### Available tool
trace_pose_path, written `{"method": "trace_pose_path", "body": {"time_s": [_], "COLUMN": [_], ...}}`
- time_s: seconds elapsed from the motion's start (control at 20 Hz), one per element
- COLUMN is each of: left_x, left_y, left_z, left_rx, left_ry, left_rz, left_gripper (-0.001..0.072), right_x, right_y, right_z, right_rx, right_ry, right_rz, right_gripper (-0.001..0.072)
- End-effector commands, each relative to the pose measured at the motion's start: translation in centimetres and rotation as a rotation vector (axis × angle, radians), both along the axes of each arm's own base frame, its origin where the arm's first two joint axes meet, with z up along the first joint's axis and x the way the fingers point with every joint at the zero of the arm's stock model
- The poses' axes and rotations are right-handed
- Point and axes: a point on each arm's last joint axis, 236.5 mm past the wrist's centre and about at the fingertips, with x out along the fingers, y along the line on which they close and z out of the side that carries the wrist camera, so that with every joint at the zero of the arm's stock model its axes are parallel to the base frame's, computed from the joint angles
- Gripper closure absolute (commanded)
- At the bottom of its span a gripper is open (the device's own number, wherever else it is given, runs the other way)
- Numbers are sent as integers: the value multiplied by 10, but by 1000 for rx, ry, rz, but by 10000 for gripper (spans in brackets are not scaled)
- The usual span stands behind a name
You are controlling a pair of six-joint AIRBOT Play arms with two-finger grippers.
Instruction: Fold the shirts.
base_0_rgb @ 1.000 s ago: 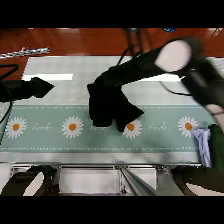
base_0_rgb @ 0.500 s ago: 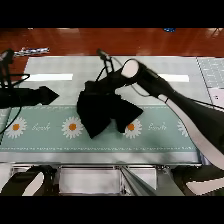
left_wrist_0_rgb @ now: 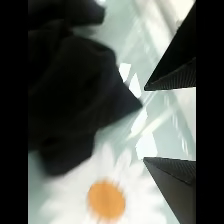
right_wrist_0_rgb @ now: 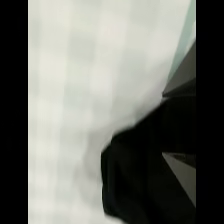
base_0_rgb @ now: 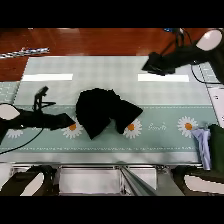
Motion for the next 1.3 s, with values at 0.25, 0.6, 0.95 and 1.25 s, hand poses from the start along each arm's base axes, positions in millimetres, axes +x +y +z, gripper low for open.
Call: {"method": "trace_pose_path", "body": {"time_s": [0.25, 0.6, 0.95, 1.25], "left_x": [2, 5, 12, 12], "left_y": [-89, -112, -98, -98], "left_z": [-53, -48, -43, -43], "left_rx": [-150, -218, -240, -241], "left_ry": [24, 154, 172, 172], "left_rz": [-61, -149, -119, -119], "left_gripper": [203, 692, 692, 692], "right_x": [-36, -41, -74, -95], "right_y": [-41, -6, 45, 78], "right_z": [-102, -129, -177, -181], "right_rx": [-23, 77, 54, 84], "right_ry": [138, 199, 300, 312], "right_rz": [-118, -24, 161, 285], "right_gripper": [306, 307, 307, 626]}}
